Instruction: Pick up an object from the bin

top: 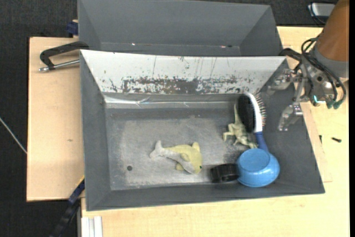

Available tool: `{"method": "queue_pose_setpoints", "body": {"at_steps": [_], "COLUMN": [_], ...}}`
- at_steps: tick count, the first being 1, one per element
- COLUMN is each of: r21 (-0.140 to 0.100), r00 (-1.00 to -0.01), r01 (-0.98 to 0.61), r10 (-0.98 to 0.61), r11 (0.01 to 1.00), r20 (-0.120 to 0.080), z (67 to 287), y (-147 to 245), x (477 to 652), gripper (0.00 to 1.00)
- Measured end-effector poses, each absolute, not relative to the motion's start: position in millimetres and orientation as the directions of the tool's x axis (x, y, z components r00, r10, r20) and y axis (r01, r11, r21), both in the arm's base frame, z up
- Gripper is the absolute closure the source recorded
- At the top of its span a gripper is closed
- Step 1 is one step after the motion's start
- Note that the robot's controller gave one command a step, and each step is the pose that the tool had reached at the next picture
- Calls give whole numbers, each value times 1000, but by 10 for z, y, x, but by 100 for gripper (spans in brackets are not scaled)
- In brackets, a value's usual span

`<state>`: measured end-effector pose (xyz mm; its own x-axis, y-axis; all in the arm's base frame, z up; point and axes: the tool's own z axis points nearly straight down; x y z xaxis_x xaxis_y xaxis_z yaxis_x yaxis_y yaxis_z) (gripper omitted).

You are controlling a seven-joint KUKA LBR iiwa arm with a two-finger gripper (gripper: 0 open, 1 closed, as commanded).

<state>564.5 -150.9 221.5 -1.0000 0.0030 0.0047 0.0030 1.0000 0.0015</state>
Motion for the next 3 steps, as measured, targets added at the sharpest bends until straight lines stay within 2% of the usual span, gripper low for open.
{"method": "queue_pose_setpoints", "body": {"at_steps": [1, 2, 3], "r21": [-1, -4, -11], "r00": [-944, -614, -142], "r01": [-329, -789, -990], "r10": [-329, -789, -990], "r11": [944, 614, 142], "r20": [-5, -6, -9], "z": [708, 1019, 1077], "y": [-1147, -728, -1219], "x": [6038, 5959, 5949], "gripper": [0, 0, 0]}}
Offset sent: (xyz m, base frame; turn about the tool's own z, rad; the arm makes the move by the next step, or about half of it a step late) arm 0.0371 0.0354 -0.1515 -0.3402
